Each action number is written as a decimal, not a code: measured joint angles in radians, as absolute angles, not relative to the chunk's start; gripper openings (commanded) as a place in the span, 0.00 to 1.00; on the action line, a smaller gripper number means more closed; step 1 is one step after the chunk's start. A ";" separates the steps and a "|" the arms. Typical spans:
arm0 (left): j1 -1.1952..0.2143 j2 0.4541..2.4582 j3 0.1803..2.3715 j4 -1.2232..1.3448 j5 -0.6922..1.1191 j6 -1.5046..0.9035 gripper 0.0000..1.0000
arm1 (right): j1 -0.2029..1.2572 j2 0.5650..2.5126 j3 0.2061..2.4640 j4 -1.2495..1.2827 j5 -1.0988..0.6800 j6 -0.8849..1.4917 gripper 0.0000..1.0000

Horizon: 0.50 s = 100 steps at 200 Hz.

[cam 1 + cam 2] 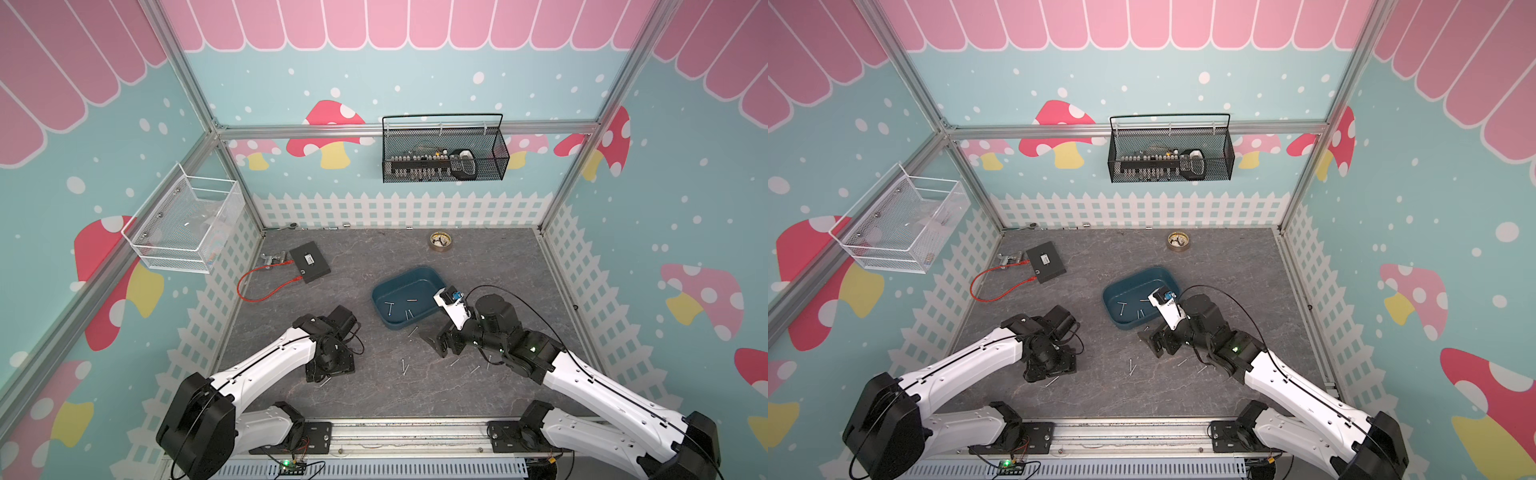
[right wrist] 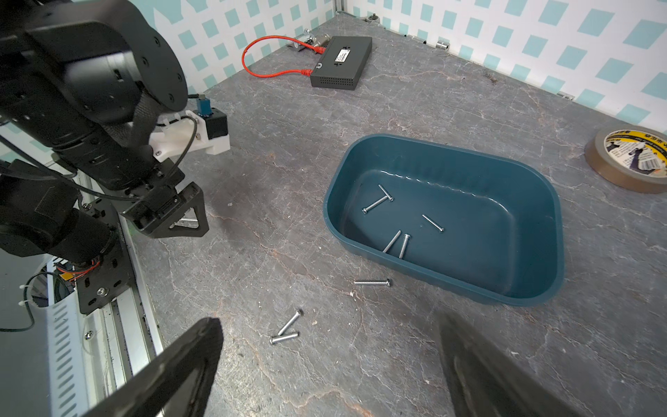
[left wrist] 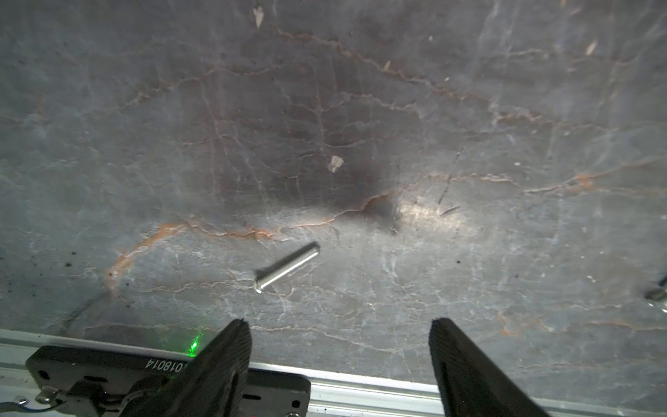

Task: Put the screws on the desktop into the storage box
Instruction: Move the screw at the center of the board.

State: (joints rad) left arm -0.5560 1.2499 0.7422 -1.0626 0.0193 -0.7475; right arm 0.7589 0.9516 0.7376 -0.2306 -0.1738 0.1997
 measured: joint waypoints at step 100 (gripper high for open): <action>-0.557 1.397 0.735 -0.999 0.030 -0.744 0.75 | 0.759 0.955 0.738 -0.231 -0.172 0.200 0.97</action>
